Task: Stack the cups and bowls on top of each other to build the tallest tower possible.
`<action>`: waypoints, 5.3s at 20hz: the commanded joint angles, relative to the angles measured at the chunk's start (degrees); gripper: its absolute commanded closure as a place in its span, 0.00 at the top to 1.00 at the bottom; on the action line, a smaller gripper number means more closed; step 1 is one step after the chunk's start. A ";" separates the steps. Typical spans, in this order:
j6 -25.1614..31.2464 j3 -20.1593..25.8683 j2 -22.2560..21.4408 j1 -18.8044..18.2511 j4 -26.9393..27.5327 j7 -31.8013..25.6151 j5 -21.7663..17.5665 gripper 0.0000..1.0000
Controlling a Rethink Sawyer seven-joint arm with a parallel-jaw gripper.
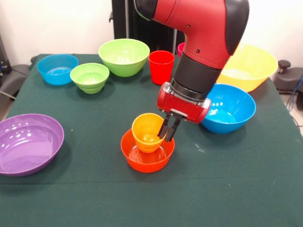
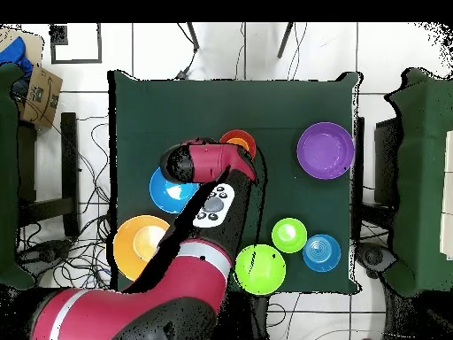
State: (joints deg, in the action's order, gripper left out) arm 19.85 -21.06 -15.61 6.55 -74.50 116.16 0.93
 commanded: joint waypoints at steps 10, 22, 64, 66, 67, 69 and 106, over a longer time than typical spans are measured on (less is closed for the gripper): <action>-6.78 3.21 -1.10 1.40 -2.66 10.14 1.92 1.00; -4.45 4.53 -2.45 0.53 -2.20 8.26 2.12 1.00; 16.98 24.41 -39.42 -21.59 -41.01 -17.11 2.66 1.00; 12.16 23.74 -38.68 -22.16 -42.07 -14.17 -1.14 1.00; 7.44 21.78 -36.38 -21.31 -41.99 -10.28 -4.59 1.00; 0.86 23.03 -33.38 -23.70 -43.47 -9.14 -7.69 1.00; -9.44 26.54 -24.16 -29.42 -39.56 0.06 -23.50 1.00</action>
State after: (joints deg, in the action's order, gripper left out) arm 10.55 0.75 -43.46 -23.82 -115.39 116.19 -18.67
